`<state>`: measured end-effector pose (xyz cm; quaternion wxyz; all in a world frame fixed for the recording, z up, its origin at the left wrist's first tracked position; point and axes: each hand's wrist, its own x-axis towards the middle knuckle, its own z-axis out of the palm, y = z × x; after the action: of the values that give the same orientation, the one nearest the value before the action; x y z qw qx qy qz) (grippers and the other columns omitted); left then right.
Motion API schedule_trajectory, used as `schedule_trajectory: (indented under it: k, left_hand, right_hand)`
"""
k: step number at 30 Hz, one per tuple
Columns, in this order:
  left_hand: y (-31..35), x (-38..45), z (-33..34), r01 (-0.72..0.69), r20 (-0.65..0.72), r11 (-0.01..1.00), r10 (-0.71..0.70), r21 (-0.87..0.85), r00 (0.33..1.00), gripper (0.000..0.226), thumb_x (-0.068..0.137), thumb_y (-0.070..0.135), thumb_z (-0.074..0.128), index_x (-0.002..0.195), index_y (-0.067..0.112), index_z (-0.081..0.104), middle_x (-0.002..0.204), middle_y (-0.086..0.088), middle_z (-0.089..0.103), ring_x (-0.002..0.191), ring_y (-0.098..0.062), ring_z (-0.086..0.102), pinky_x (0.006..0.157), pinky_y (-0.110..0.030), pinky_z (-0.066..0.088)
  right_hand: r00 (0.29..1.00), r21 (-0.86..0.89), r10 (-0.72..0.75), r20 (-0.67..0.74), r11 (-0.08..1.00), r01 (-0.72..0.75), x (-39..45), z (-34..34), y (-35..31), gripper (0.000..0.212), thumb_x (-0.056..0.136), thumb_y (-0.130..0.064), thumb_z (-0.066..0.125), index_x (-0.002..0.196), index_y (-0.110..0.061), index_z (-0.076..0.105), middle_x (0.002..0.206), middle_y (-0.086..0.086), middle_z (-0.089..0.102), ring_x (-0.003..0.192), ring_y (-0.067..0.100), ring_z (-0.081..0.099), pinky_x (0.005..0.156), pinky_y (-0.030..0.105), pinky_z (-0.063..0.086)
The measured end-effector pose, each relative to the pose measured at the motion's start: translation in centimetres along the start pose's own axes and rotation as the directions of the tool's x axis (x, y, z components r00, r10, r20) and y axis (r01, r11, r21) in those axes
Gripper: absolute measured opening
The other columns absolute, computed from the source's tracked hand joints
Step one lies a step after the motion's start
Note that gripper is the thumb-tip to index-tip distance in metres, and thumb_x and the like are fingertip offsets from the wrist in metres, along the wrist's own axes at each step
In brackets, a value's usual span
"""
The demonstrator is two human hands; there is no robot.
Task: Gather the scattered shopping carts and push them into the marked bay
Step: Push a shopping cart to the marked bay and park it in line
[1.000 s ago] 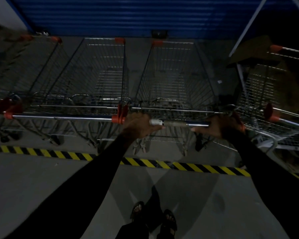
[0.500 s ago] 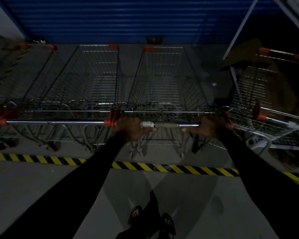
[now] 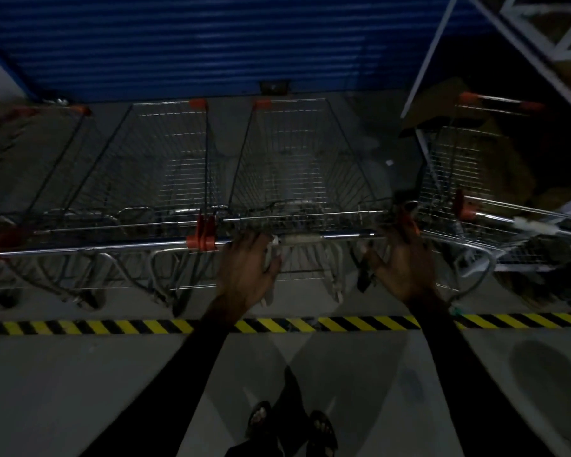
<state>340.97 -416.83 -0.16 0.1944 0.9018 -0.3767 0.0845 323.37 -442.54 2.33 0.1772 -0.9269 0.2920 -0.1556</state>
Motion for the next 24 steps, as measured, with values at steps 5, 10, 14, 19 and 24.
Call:
schedule_trajectory:
  k: [5,10,14,19,24]
  left_hand:
    - [3.7,-3.2,0.5,-0.003,0.037,0.988,0.008,-0.153,0.999,0.046,0.094,0.044,0.052,0.125,0.015,0.070,0.123,-0.009,0.069,0.113,-0.034,0.062,0.093,-0.044,0.049]
    - [7.6,-6.9,1.9,-0.132,0.070,0.956,0.155,-0.263,0.985,0.036,0.098,0.041,0.060,0.123,0.017,0.070,0.120,-0.005,0.067,0.112,-0.031,0.059,0.094,-0.041,0.044]
    - [11.5,-9.2,3.0,-0.161,0.201,0.920,0.243,-0.356,0.949,0.041,0.099,0.046,0.058,0.126,0.017,0.069,0.125,-0.005,0.067,0.118,-0.031,0.061,0.096,-0.046,0.053]
    - [18.1,-11.1,4.0,-0.268,0.214,0.856,0.391,-0.442,0.895,0.046,0.099,0.051,0.052,0.126,0.016,0.067,0.124,-0.003,0.066,0.114,-0.026,0.059,0.090,-0.044,0.054]
    - [25.1,-12.4,5.9,-0.332,0.223,0.831,0.462,-0.447,0.858,0.032,0.100,0.038,0.066,0.125,0.019,0.067,0.117,0.000,0.063,0.110,-0.027,0.061,0.090,-0.048,0.054]
  right_hand:
    - [0.988,0.108,0.152,-0.023,0.983,-0.148,-7.6,-0.4,0.8,0.050,0.101,-0.051,0.062,0.133,-0.012,0.064,0.136,0.016,0.062,0.126,0.042,0.057,0.097,0.060,0.053]
    - [0.923,0.215,0.383,0.036,0.899,-0.382,-16.2,-0.4,2.6,0.057,0.099,-0.060,0.060,0.141,-0.022,0.060,0.142,0.005,0.059,0.123,0.031,0.063,0.094,0.057,0.055]
    - [0.846,0.232,0.533,0.027,0.819,-0.524,-23.5,-0.9,3.8,0.054,0.102,-0.057,0.059,0.146,-0.026,0.054,0.146,-0.001,0.056,0.131,0.027,0.057,0.103,0.056,0.051]
    - [0.745,0.295,0.667,-0.020,0.716,-0.633,-29.6,-3.2,6.8,0.060,0.098,-0.061,0.055,0.146,-0.025,0.056,0.144,0.001,0.059,0.128,0.028,0.059,0.102,0.056,0.051]
    - [0.694,0.319,0.715,-0.083,0.679,-0.661,-31.9,-6.7,12.0,0.051,0.102,-0.047,0.065,0.146,-0.024,0.056,0.144,0.002,0.058,0.129,0.027,0.057,0.103,0.054,0.051]
